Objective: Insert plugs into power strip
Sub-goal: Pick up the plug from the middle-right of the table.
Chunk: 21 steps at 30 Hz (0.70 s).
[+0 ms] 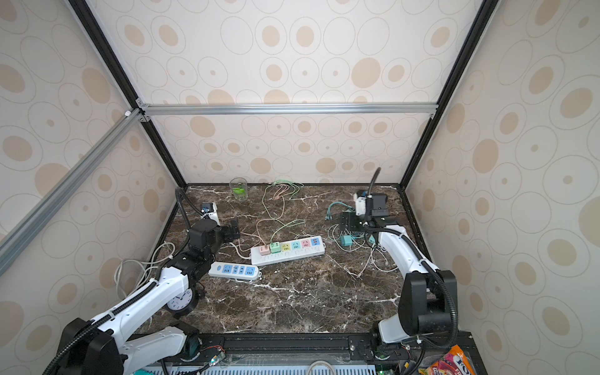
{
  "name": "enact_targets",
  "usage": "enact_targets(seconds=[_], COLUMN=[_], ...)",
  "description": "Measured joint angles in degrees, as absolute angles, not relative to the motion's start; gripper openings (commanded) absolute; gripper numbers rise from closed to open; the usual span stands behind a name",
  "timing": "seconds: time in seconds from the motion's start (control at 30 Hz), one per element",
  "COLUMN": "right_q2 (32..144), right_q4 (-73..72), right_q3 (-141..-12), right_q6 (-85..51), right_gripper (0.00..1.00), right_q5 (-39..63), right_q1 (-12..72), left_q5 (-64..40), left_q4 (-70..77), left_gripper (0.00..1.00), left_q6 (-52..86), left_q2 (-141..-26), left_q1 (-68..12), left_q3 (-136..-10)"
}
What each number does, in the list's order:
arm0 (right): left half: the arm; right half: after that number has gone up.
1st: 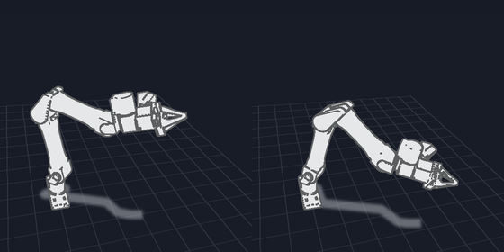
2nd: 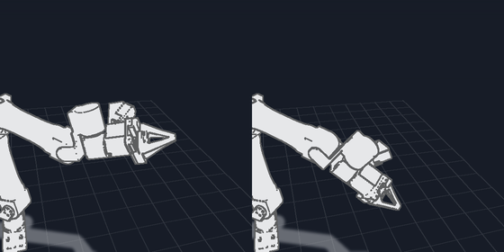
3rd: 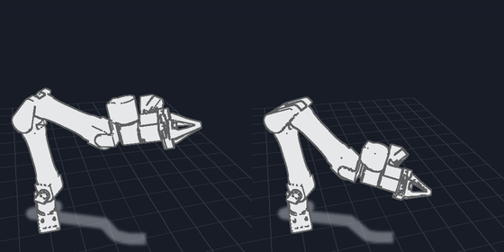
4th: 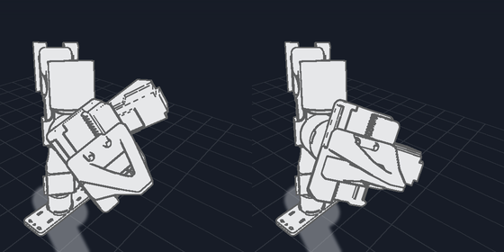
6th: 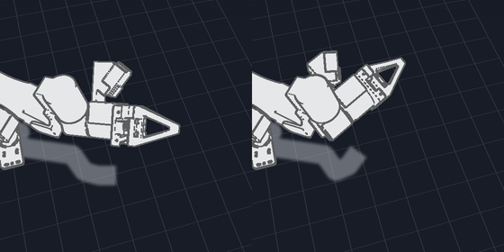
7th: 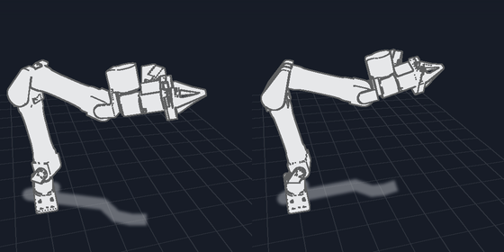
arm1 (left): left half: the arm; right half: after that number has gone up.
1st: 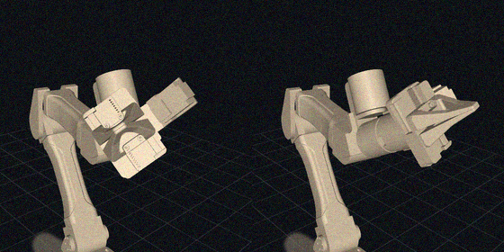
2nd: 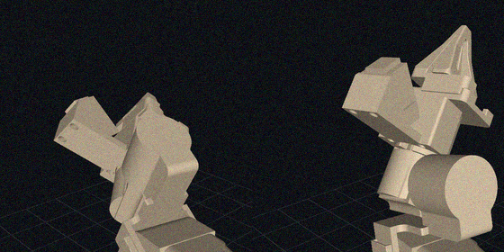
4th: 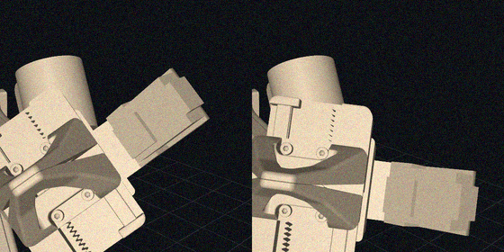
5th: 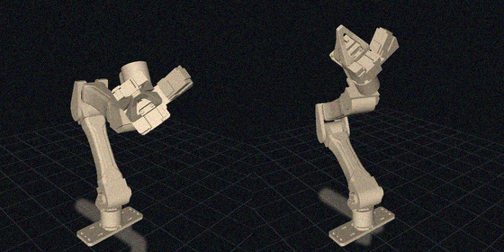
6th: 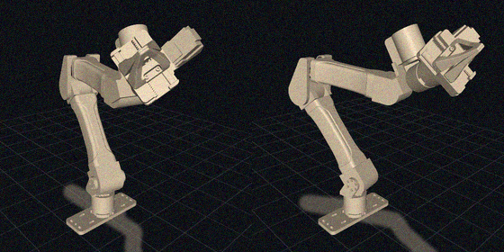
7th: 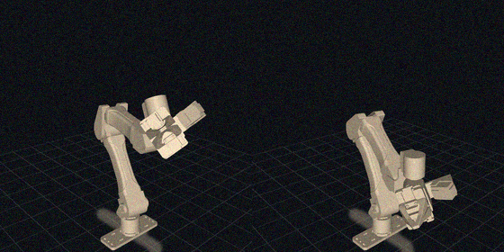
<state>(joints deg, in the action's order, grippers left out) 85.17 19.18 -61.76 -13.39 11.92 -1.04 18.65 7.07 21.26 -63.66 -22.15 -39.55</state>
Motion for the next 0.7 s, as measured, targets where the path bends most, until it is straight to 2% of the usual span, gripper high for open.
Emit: enact_targets(seconds=[0.13, 0.27, 0.37, 0.7], right_q2=[89.49, 97.82, 103.11, 108.79], right_q4=[20.4, 27.4, 31.03, 35.92], right_q3=[-62.59, -69.32, -73.63, -78.3], right_q6=[-20.8, -19.25, -17.74, -15.31], right_gripper=[0.93, 0.71, 0.58, 0.52], right_q5=[10.52, 6.63, 5.56, 2.35], right_q1=[-10.33, -11.9, -11.46, -10.76], left_q5=[17.82, 17.82, 17.87, 17.85], left_q4=[7.16, 7.27, 7.49, 7.66], left_gripper=[0.98, 0.98, 0.98, 0.98], left_q6=[21.23, 21.21, 21.17, 20.34], left_q2=[-63.37, -62.15, -61.52, -62.85], left_q1=[-22.15, -22.15, -22.15, -22.15], left_q3=[-39.55, -39.35, -38.98, -38.87])
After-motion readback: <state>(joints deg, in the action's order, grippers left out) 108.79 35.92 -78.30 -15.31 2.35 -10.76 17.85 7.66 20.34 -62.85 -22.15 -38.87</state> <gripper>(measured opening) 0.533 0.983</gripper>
